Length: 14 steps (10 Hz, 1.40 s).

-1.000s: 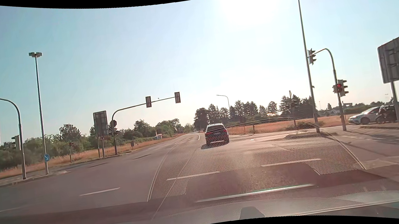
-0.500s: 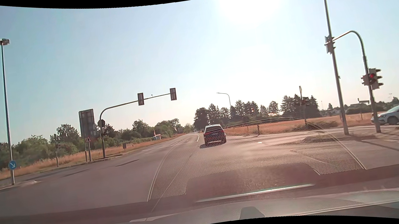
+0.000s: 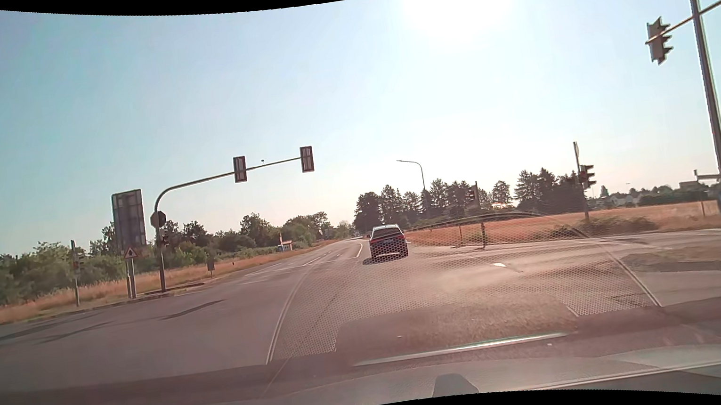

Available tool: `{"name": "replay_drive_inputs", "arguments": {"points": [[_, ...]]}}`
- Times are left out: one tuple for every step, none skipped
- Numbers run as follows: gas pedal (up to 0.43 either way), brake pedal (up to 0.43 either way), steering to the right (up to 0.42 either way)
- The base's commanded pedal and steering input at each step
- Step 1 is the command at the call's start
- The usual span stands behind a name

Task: Follow the waypoints while adhering to traffic rules and regulations

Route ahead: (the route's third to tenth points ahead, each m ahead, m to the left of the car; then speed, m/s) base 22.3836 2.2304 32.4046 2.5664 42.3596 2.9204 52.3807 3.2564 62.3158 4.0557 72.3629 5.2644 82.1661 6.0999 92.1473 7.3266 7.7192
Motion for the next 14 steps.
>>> {"name": "replay_drive_inputs", "arguments": {"points": [[0.287,0.000,-0.016],[0.287,0.000,-0.013],[0.287,0.000,-0.011],[0.287,0.000,-0.010],[0.287,0.000,-0.009],[0.287,0.000,-0.009],[0.287,0.000,-0.009],[0.287,0.000,-0.009],[0.287,0.000,-0.009],[0.287,0.000,-0.009],[0.287,0.000,-0.009],[0.287,0.000,-0.009],[0.287,0.000,-0.009],[0.287,0.000,-0.009]]}}
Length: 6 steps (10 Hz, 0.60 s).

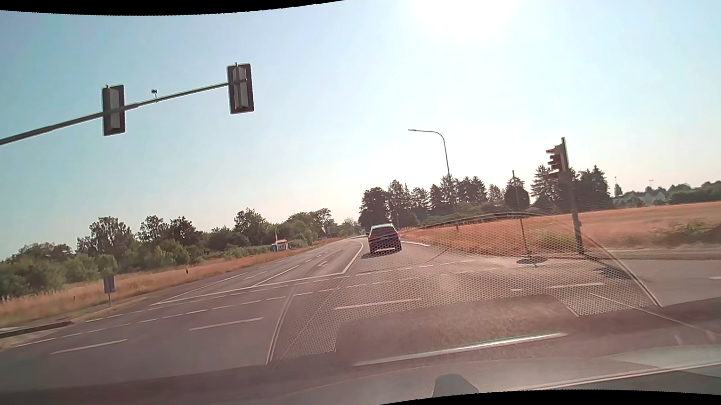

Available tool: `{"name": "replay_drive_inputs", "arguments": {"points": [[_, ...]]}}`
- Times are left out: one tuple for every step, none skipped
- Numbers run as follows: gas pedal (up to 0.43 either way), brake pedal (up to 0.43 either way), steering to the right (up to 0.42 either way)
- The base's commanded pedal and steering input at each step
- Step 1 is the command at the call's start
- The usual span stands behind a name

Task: Follow the waypoints while adhering to traffic rules and regulations

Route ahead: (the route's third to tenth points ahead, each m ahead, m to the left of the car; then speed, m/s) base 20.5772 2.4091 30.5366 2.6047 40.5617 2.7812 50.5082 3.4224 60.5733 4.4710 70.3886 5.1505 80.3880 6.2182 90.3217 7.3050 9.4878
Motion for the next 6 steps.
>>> {"name": "replay_drive_inputs", "arguments": {"points": [[0.287,0.000,-0.011],[0.287,0.000,-0.012],[0.287,0.000,-0.013],[0.287,0.000,-0.013],[0.287,0.000,-0.012],[0.287,0.000,-0.013]]}}
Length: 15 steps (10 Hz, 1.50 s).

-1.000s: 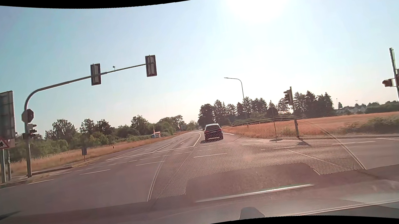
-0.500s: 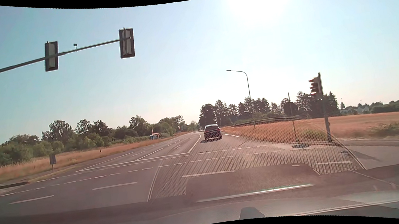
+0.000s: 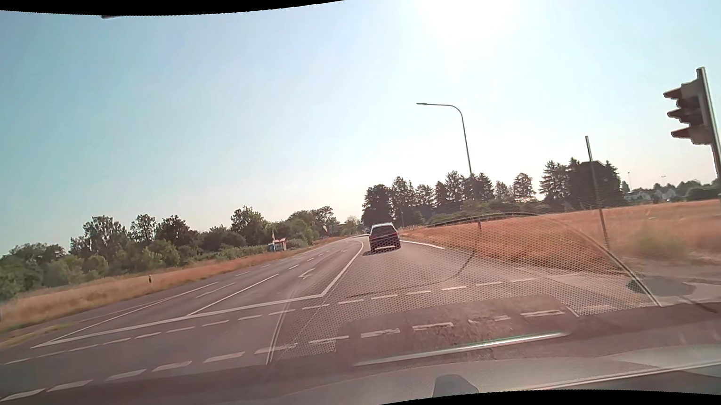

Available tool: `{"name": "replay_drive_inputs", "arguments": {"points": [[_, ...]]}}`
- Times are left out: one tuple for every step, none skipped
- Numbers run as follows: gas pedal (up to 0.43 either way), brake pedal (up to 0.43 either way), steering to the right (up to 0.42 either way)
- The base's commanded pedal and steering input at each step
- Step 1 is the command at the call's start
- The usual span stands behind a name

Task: Follow the waypoints while adhering to traffic rules and regulations

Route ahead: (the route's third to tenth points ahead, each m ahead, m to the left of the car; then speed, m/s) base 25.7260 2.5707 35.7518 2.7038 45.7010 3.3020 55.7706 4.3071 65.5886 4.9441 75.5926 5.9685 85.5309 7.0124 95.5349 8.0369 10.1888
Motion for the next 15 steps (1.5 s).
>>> {"name": "replay_drive_inputs", "arguments": {"points": [[0.287,0.000,-0.013],[0.287,0.000,-0.013],[0.287,0.000,-0.013],[0.287,0.000,-0.012],[0.287,0.000,-0.012],[0.287,0.000,-0.012],[0.287,0.000,-0.012],[0.287,0.000,-0.012],[0.287,0.000,-0.012],[0.287,0.000,-0.012],[0.287,0.000,-0.011],[0.287,0.000,-0.011],[0.287,0.000,-0.011],[0.287,0.000,-0.011],[0.287,0.000,-0.011]]}}
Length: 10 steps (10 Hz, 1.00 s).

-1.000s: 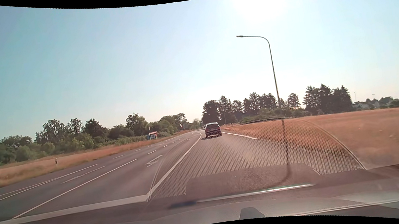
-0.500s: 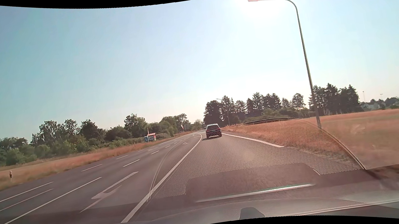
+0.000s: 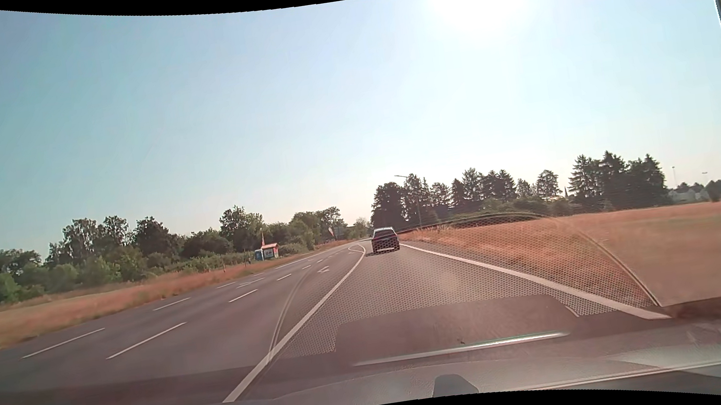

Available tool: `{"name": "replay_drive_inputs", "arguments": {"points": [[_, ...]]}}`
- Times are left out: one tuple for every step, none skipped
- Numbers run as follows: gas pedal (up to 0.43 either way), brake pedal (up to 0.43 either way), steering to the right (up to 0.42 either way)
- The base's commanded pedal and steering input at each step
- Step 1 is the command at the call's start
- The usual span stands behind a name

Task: Follow the waypoints while adhering to traffic rules and regulations

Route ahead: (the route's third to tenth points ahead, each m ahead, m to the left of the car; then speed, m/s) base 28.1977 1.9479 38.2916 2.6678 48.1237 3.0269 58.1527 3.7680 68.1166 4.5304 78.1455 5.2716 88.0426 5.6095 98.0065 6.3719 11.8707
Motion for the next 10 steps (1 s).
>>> {"name": "replay_drive_inputs", "arguments": {"points": [[0.287,0.000,-0.011],[0.287,0.000,-0.011],[0.287,0.000,-0.011],[0.287,0.000,-0.011],[0.287,0.000,-0.011],[0.287,0.000,-0.011],[0.287,0.000,-0.011],[0.287,0.000,-0.011],[0.287,0.000,-0.011],[0.287,0.000,-0.011]]}}
